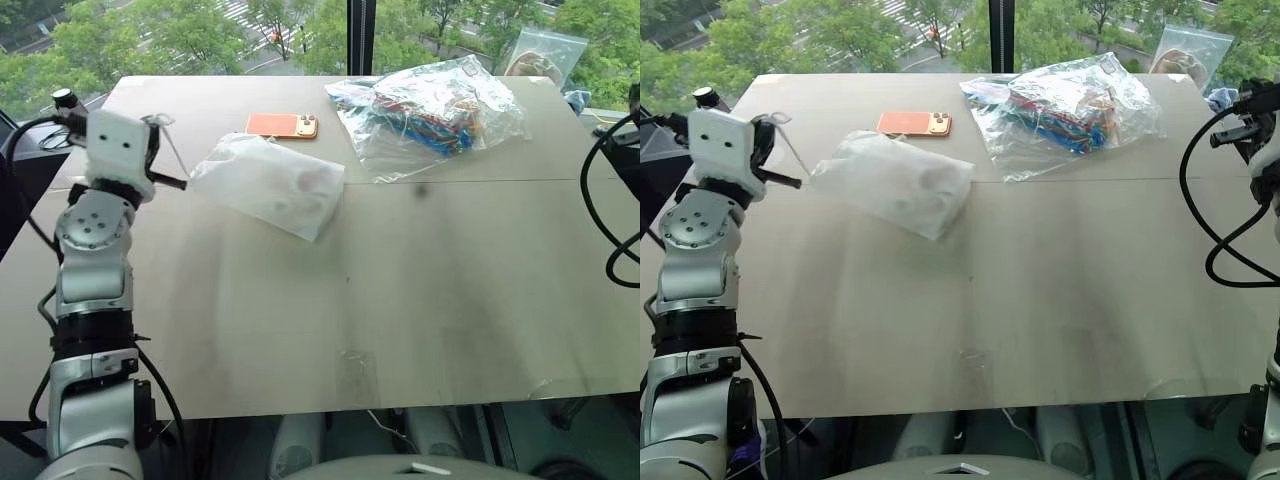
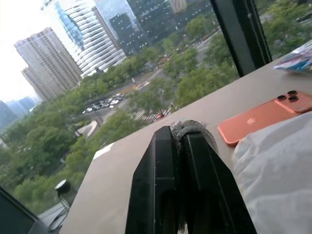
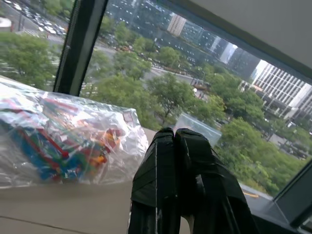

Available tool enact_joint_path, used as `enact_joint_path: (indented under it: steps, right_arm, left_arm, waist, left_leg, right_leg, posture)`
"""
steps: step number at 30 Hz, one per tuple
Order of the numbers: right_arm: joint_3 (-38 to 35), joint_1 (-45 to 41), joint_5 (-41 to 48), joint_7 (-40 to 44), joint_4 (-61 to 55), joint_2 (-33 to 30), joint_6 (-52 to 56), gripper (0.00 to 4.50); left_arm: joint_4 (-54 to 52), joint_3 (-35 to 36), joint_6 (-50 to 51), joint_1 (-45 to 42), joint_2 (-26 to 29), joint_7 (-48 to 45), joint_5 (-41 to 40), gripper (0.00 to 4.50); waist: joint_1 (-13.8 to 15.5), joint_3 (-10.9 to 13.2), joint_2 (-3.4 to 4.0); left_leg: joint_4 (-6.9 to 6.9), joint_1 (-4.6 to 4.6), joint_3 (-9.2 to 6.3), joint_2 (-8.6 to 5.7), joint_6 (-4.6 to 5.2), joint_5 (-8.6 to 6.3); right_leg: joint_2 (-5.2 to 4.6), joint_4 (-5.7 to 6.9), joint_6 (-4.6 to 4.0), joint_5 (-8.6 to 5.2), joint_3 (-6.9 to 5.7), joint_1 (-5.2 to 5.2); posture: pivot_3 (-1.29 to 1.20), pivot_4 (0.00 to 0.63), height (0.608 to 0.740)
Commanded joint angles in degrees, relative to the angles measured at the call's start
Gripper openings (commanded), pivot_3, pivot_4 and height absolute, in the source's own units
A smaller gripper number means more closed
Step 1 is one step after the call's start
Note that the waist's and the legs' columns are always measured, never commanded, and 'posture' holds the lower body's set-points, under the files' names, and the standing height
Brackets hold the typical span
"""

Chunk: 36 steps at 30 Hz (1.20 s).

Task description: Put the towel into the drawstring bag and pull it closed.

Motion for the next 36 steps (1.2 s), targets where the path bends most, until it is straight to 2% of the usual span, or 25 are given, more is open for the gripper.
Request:
enact_joint_path:
  steps: [1, 2, 4, 6, 7, 10, 15, 19, 24, 31, 36]
  right_arm:
    - [4.6, -0.9, 3.8, 5.6, -3.4, 2.4, -0.8, 0.0]
    - [6.5, -1.4, 4.9, 6.3, -3.8, 4.4, -0.5, 0.0]
    - [11.4, -2.3, 6.2, 7.9, -4.3, 8.6, 0.0, 0.63]
    - [17.2, -2.5, 6.1, 10.1, -4.7, 11.7, 0.1, 1.37]
    - [19.3, -2.5, 5.4, 10.8, -4.6, 12.6, -0.4, 2.0]
    - [24.5, -3.4, 1.6, 10.6, -2.7, 15.4, -3.0, 3.12]
    - [27.8, -6.5, 5.2, 12.7, -5.9, 21.9, -1.4, 3.12]
    - [29.6, -9.9, 3.4, 11.2, -3.3, 27.0, -2.6, 3.12]
    - [30.7, -12.5, 0.5, 11.2, 0.2, 29.8, -5.0, 3.12]
    - [29.4, -13.1, 0.7, 12.5, 1.6, 31.8, -6.3, 3.12]
    - [28.4, -14.8, 1.8, 12.3, 2.4, 33.8, -6.7, 3.12]
  left_arm:
    - [-7.4, -2.1, 1.5, -1.3, -1.5, -3.3, -2.9, 0.01]
    - [-9.8, -3.0, 3.2, -1.7, -2.4, -4.3, -4.2, 0.01]
    - [-14.6, -5.1, 7.5, -3.1, -4.6, -5.5, -6.5, 0.0]
    - [-17.7, -6.3, 11.3, -4.8, -6.5, -5.9, -8.4, 0.0]
    - [-18.5, -6.6, 12.8, -5.3, -6.9, -6.0, -9.0, 0.0]
    - [-21.1, -6.9, 18.7, -7.0, -7.9, -6.7, -11.9, 0.0]
    - [-28.0, -8.6, 30.2, -7.5, -8.2, -10.3, -19.4, 0.0]
    - [-31.2, -7.1, 39.1, -7.3, -7.3, -13.1, -27.4, 0.0]
    - [-30.8, -3.7, 46.5, -10.3, -4.2, -16.2, -35.7, 0.0]
    - [-26.0, -1.8, 47.9, -18.6, -0.6, -18.1, -38.2, 0.0]
    - [-23.2, -3.6, 46.1, -21.3, 2.5, -22.1, -36.4, 0.0]
  waist:
    - [0.0, 0.0, 0.0]
    - [-0.2, 0.0, 0.0]
    - [-0.4, 0.0, 0.01]
    - [-0.4, 0.0, 0.01]
    - [-0.4, 0.0, 0.01]
    - [-0.5, 0.0, 0.01]
    - [-0.9, 0.0, 0.01]
    - [-1.2, 0.0, 0.01]
    - [-1.4, 0.0, 0.01]
    - [-1.4, 0.0, 0.02]
    - [-1.6, 0.0, 0.03]
  left_leg:
    - [0.0, 0.0, 0.0, 0.0, 0.0, 0.0]
    - [0.0, 0.0, 0.0, 0.0, 0.0, 0.0]
    - [-0.01, 0.02, -0.04, 0.03, 0.0, 0.0]
    - [-0.01, -0.02, -0.08, 0.03, 0.0, 0.0]
    - [-0.01, -0.02, -0.08, 0.03, 0.0, 0.0]
    - [0.01, -0.02, -0.07, 0.02, 0.0, 0.0]
    - [0.02, -0.02, -0.13, 0.02, -0.01, 0.0]
    - [0.04, -0.02, -0.16, 0.02, -0.01, 0.01]
    - [0.05, 0.02, -0.19, 0.02, -0.01, 0.01]
    - [0.05, 0.01, -0.18, 0.01, -0.01, 0.01]
    - [0.04, 0.02, -0.16, 0.01, -0.02, 0.01]
  right_leg:
    - [0.0, 0.0, 0.0, 0.0, 0.0, 0.0]
    - [0.0, 0.01, 0.0, 0.0, 0.0, 0.0]
    - [0.04, 0.06, -0.01, 0.0, -0.01, 0.0]
    - [0.06, 0.08, -0.01, 0.0, -0.04, -0.02]
    - [0.06, 0.07, -0.01, 0.0, -0.04, -0.02]
    - [0.05, 0.05, -0.01, 0.0, -0.03, -0.02]
    - [0.06, 0.07, -0.01, 0.0, -0.07, -0.02]
    - [0.05, 0.09, -0.01, 0.0, -0.08, -0.02]
    - [0.06, 0.14, -0.01, 0.0, -0.11, -0.02]
    - [0.06, 0.11, -0.01, 0.0, -0.1, -0.02]
    - [0.06, 0.13, -0.02, 0.0, -0.09, -0.02]
  posture:
    - [0.0, 0.15, 0.734]
    - [0.0, 0.15, 0.734]
    - [0.0, 0.15, 0.734]
    - [0.0, 0.15, 0.734]
    - [0.0, 0.15, 0.734]
    - [0.0, 0.15, 0.734]
    - [0.0, 0.15, 0.734]
    - [0.0, 0.15, 0.734]
    - [0.0, 0.15, 0.734]
    - [0.0, 0.15, 0.734]
    - [0.0, 0.15, 0.734]
